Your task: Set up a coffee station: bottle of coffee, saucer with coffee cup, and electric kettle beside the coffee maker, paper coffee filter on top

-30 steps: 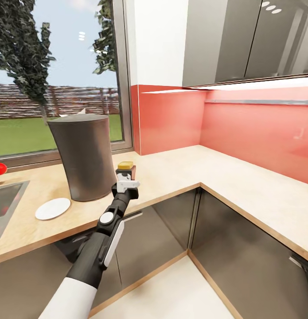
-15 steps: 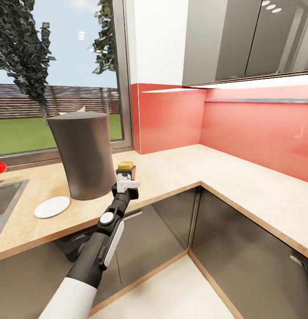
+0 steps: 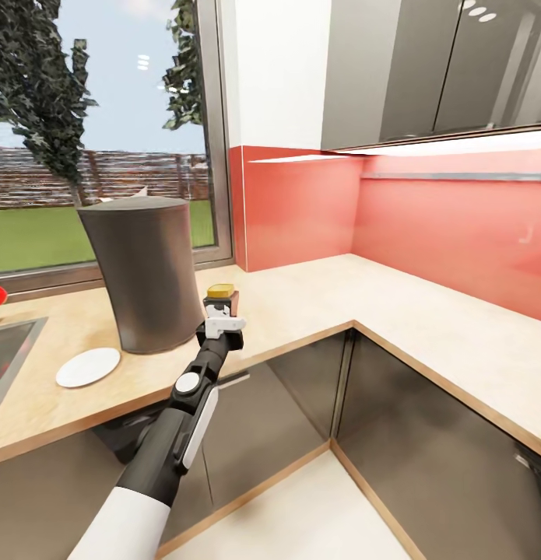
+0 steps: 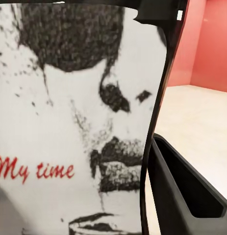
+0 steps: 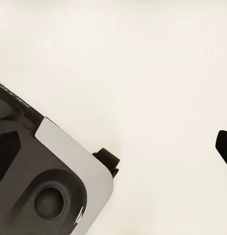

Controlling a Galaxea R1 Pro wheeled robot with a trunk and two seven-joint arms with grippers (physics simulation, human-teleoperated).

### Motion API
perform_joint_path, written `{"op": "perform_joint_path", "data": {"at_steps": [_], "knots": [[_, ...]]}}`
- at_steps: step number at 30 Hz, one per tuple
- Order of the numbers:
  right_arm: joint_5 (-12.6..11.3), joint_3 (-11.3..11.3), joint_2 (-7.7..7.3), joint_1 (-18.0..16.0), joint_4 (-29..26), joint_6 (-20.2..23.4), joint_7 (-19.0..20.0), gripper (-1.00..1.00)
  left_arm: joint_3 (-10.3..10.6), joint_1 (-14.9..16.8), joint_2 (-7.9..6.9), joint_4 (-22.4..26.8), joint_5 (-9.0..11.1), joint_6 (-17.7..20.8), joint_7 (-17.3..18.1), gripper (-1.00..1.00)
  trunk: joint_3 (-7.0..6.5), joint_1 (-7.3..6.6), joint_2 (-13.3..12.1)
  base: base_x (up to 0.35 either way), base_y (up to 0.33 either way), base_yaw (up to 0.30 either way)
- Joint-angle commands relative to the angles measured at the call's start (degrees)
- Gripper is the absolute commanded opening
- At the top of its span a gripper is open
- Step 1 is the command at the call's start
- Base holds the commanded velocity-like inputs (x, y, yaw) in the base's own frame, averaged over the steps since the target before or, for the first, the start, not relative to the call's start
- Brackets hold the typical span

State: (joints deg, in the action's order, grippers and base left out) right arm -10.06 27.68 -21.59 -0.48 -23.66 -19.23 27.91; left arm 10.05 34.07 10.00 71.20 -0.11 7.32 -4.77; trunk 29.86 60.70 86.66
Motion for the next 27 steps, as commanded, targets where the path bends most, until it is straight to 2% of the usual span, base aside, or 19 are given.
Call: {"op": "perform_joint_path", "data": {"at_steps": [1, 11, 27], "knots": [[-0.6, 0.4, -0.04, -0.1, 0.0, -0.1, 0.1, 1.0, 0.1, 0.0, 0.0, 0.1, -0.1, 0.3, -0.2, -1.0, 0.06, 0.01, 0.0, 0.128, 0.0, 0.0], [-0.6, 0.4, -0.03, -0.1, 0.0, -0.1, 0.1, 1.0, 0.1, 0.0, 0.0, 0.2, -0.2, 0.3, -0.2, -1.0, 0.06, 0.01, 0.0, 0.032, 0.004, 0.0], [-0.6, 0.4, -0.04, -0.1, 0.0, -0.1, 0.1, 1.0, 0.1, 0.0, 0.0, 0.5, -0.1, 0.4, -0.2, -1.0, 0.06, 0.01, 0.0, 0.024, 0.086, 0.0]]}}
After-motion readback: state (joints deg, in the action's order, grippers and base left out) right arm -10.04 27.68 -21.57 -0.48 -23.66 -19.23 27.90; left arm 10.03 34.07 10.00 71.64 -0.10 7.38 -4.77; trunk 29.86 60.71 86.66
